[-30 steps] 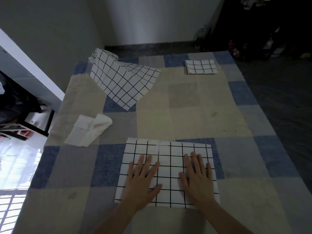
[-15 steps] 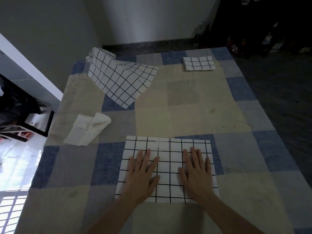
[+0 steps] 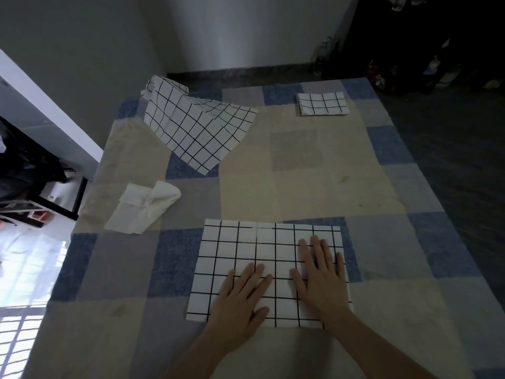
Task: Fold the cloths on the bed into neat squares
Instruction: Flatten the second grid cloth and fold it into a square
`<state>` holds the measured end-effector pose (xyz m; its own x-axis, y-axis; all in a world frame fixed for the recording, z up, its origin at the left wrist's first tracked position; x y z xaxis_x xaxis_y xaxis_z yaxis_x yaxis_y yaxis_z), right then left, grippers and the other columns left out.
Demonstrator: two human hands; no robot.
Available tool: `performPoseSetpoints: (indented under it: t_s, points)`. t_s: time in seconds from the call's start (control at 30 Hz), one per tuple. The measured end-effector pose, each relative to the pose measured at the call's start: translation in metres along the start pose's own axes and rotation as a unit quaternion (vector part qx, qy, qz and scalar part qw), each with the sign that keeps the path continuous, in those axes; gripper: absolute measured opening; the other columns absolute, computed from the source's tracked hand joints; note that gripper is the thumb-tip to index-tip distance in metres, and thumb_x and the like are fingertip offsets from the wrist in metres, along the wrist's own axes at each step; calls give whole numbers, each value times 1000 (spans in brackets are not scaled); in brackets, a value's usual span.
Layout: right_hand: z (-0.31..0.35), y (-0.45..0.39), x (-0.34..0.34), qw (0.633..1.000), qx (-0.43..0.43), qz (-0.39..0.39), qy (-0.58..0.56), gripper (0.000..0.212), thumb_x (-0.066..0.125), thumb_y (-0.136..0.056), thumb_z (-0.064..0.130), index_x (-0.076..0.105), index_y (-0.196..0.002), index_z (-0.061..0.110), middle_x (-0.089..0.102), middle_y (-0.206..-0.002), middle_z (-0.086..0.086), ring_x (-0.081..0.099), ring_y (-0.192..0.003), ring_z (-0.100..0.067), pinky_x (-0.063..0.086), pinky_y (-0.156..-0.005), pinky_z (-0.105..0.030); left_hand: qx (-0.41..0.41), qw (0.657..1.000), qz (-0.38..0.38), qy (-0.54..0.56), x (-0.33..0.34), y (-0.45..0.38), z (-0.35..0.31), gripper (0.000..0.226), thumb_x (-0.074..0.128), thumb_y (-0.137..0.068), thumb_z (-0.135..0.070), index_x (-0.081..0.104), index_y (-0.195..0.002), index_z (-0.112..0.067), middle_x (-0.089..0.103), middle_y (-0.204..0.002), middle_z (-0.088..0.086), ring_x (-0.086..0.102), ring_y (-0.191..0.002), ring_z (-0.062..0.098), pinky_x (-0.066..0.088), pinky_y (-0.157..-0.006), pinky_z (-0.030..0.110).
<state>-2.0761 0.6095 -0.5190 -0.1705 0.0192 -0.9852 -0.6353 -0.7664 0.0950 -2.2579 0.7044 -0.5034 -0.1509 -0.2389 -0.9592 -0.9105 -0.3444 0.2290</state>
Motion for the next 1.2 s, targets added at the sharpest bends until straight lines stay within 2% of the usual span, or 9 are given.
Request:
performPoseSetpoints:
  t_s: [0.1, 0.2, 0.3, 0.4, 0.6, 0.73, 0.93, 1.07, 1.2]
  points:
    - [1, 1, 0, 1000, 4, -2, 5, 72, 17, -92, 62, 13, -154, 26, 10, -161, -7, 2, -148, -24, 8, -117, -52, 1, 1000, 11, 2, 1, 4, 5, 70, 26, -97, -63, 10, -155, -28, 4, -163, -3, 3, -149, 20, 12, -113, 50]
    - [13, 5, -12, 998, 33, -40, -19, 72, 29, -92, 53, 16, -153, 18, 10, -160, -15, 7, -148, -31, 13, -116, -56, 3, 1000, 15, -2, 2, 4, 4, 78, 27, -92, -72, 10, -155, -28, 3, -163, -3, 2, -149, 21, 10, -113, 52]
    - [60, 15, -24, 995, -37, -70, -59, 67, 36, -96, 45, 17, -153, 17, 7, -160, -16, 4, -148, -29, 10, -118, -52, 2, 1000, 21, 1, 4, 3, 4, 84, 30, -88, -74, 16, -154, -25, 3, -163, -2, 0, -149, 21, 8, -114, 52]
    - [90, 28, -10, 993, -92, -37, -71, 60, 30, -100, 43, 17, -153, 20, 9, -161, -11, 5, -149, -24, 11, -115, -48, 3, 1000, 16, -2, 4, 2, 2, 87, 40, -84, -68, 16, -154, -22, 0, -163, -1, -6, -149, 21, 11, -114, 53]
    - [60, 34, 11, 996, -77, 12, -34, 59, 19, -101, 48, 17, -153, 20, 8, -161, -5, 7, -149, -20, 11, -115, -48, 1, 1000, -7, 14, -1, 4, 1, 81, 29, -89, -75, 10, -154, -31, 1, -163, -6, -2, -149, 20, 8, -115, 54]
    - [30, 36, 7, 997, -65, 16, -30, 61, 24, -99, 50, 18, -153, 24, 11, -161, 0, 4, -149, -16, 8, -116, -47, 1, 1000, -6, 6, -3, 4, 2, 80, 27, -89, -75, 6, -154, -33, -1, -163, -6, -3, -149, 21, 7, -114, 54]
    - [-37, 47, -5, 1000, 4, 6, -7, 61, 11, -97, 53, 12, -153, 30, 7, -162, 4, -1, -148, -13, 6, -118, -45, 1, 1000, -5, 9, -2, 5, 2, 81, 23, -89, -76, 4, -154, -33, -3, -162, -6, -7, -149, 20, 5, -115, 54]
    - [-30, 49, -19, 996, 72, -42, -18, 60, 30, -95, 36, 23, -151, 16, 15, -160, -10, 13, -147, -24, 17, -115, -53, 0, 1000, -11, 6, -1, 6, 3, 80, 24, -89, -76, 3, -154, -34, -3, -162, -7, -7, -149, 19, 6, -115, 54]
    - [38, 45, -21, 996, -33, -48, -62, 59, 30, -97, 32, 19, -153, 18, 10, -161, -8, 5, -149, -23, 9, -116, -47, 4, 1000, -8, 6, 1, 5, 3, 81, 26, -89, -75, 3, -154, -33, -2, -162, -7, -6, -149, 20, 8, -115, 55]
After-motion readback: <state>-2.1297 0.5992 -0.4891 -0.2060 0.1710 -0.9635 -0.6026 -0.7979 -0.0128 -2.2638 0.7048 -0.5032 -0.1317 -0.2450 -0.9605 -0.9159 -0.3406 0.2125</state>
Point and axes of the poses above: each hand's wrist, its own y-axis away from the middle knuckle, its own x-axis out of the palm, z = x × y, the point moved 6 cm from there along -y, towards the middle knuckle
